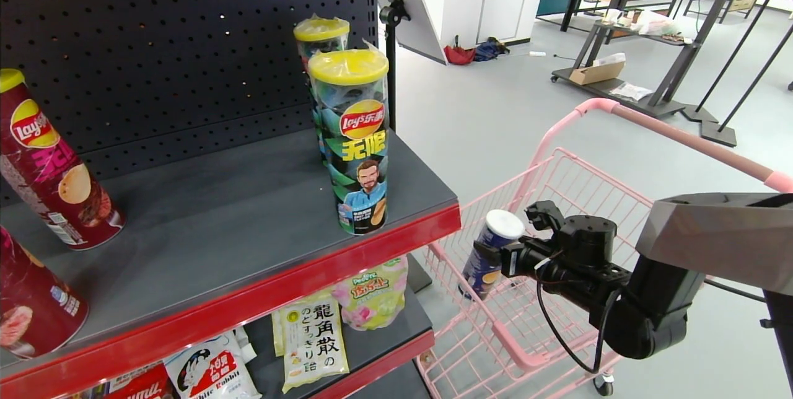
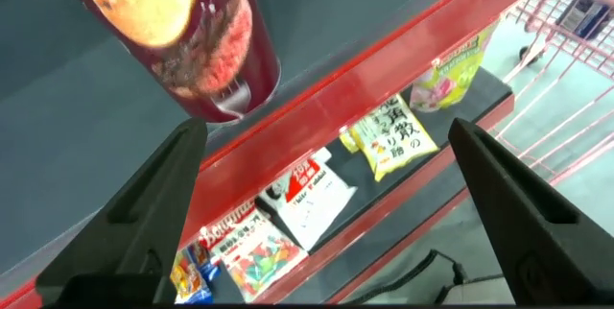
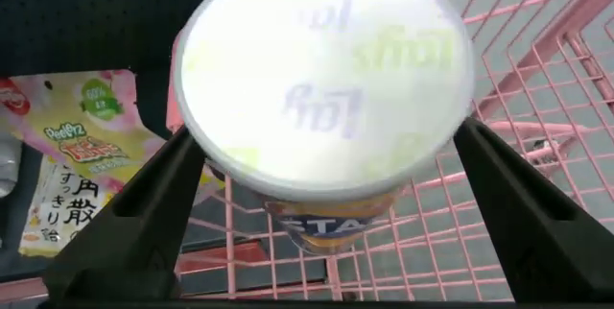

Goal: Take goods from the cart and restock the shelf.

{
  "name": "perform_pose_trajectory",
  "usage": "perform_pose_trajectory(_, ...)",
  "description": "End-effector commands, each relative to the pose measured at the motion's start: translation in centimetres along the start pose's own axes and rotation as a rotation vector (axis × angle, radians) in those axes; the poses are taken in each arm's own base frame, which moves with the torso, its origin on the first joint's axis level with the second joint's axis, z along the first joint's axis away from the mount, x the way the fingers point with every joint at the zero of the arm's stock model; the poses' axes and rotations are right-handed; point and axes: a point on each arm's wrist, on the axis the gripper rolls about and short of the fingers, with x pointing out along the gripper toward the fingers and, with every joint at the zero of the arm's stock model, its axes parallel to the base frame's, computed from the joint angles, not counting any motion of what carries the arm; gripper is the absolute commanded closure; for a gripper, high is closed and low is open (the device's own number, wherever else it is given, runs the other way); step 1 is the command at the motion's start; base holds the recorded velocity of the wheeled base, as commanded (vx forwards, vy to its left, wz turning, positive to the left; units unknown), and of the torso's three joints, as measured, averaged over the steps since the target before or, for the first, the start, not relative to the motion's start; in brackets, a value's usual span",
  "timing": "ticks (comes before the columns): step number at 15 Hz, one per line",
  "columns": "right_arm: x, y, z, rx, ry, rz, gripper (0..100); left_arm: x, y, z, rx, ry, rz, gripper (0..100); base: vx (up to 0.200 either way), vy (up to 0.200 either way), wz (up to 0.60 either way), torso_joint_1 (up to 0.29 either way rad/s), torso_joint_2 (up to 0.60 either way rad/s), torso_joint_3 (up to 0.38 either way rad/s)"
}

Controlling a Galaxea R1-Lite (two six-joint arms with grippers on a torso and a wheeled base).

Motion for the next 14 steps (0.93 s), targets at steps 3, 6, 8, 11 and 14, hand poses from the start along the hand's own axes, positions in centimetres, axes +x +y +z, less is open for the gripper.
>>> perform_pose_trajectory(3,1.3,-0.2,-0.3,0.001,-0.011,0.001,0,0.0,0.0,0.0,0.0,0.007,-0.002,0,0.0,0.0,0.0,0.0,0.0,0.0)
perform_pose_trajectory(6,2.3,-0.3,-0.7,0.012,-0.016,0.004,100,0.0,0.0,-0.1,0.021,0.006,-0.002,0,0.0,0.0,0.0,0.0,0.0,0.0)
perform_pose_trajectory(8,2.3,-0.2,-1.0,0.014,-0.004,0.004,100,0.0,0.0,0.0,0.024,0.004,-0.001,0,0.0,0.0,0.0,0.0,0.0,0.0)
perform_pose_trajectory(11,0.2,0.3,1.3,-0.006,-0.067,0.002,100,0.0,-0.1,-0.2,0.027,0.003,-0.006,0,0.0,0.0,0.0,0.0,0.0,0.0)
perform_pose_trajectory(14,-6.2,0.9,8.0,-0.089,-0.146,-0.022,100,-0.1,-0.1,-0.3,0.026,0.001,-0.01,0,0.0,0.0,0.0,0.0,0.0,0.0)
